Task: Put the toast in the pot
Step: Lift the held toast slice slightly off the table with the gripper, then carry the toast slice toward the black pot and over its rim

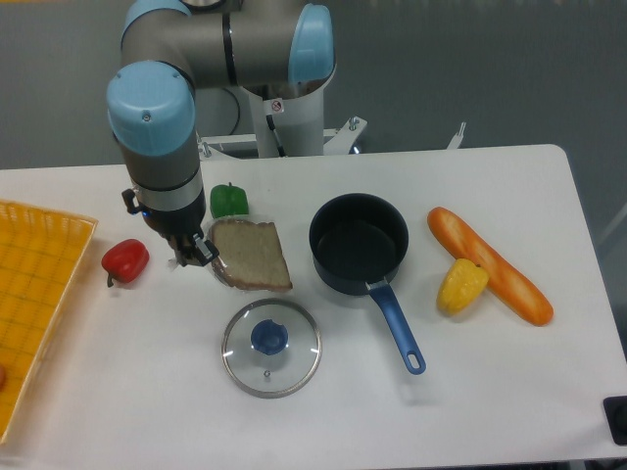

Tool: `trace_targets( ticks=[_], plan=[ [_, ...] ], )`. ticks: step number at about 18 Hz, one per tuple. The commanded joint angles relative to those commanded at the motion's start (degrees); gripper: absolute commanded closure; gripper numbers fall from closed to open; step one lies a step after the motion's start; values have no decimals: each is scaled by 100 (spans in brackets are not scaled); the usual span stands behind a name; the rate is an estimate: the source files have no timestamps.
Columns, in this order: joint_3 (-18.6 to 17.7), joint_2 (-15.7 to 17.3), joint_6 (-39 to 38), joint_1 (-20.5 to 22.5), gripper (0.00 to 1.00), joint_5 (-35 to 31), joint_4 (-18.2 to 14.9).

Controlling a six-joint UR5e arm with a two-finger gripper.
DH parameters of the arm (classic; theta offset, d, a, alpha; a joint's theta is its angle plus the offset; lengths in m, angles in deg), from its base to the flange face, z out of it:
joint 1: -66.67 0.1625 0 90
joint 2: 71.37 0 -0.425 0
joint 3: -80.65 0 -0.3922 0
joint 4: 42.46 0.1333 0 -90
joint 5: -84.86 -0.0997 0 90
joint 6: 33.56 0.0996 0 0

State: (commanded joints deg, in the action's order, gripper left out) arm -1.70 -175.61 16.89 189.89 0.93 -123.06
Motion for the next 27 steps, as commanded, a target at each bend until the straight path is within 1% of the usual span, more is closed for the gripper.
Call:
trace_targets(
  ticks=[5, 7, 12, 17, 18, 22, 24, 27],
  plan=[
    [-18, 18, 9, 79, 100, 70, 0],
    [-79, 27, 9, 97, 100, 176, 0],
    [-158, 106, 61, 114, 100, 185, -9],
    [-176, 150, 553, 229, 100, 176, -26],
    [-202, 202, 702, 263, 100, 167, -35],
    [-474, 404, 1519, 474, 100, 158, -44],
    [-580, 492, 1687, 562, 100, 158, -44],
    [-606, 501, 1802, 554, 100, 132, -96]
  ],
)
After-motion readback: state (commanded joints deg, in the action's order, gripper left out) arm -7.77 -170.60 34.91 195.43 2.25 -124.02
